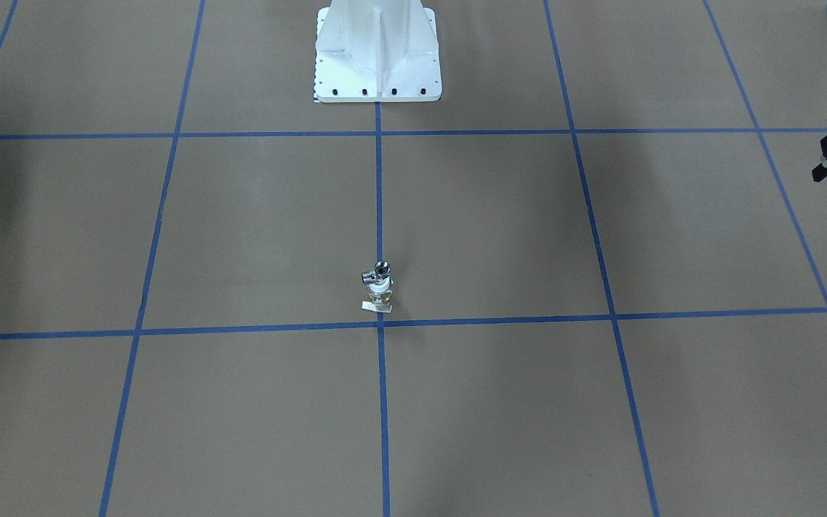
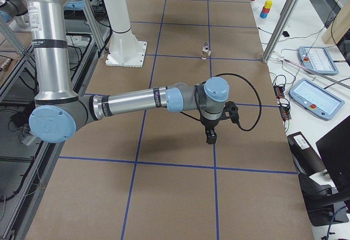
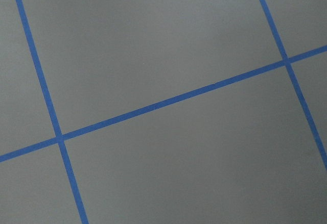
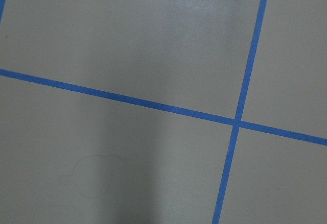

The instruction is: Assemble PPR valve and pipe with both arms

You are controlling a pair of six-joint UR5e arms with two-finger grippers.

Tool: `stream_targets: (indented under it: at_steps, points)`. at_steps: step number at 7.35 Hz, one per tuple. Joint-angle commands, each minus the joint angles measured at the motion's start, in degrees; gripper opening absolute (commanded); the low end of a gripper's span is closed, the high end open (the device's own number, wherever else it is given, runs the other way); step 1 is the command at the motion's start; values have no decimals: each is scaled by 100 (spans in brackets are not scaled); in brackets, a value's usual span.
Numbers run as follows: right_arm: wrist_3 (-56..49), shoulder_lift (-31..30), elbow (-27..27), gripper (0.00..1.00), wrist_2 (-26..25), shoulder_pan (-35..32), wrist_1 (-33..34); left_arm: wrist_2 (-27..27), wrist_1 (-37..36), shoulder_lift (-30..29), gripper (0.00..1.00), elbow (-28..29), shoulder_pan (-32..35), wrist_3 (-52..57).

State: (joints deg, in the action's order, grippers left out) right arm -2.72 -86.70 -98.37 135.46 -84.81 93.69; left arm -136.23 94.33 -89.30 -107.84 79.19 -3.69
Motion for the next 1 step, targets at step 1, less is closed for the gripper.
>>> stream_targets:
  at_steps: [1]
  points:
    - [0, -14, -42, 100, 7, 0, 9, 0, -2, 9, 100, -17, 9, 9]
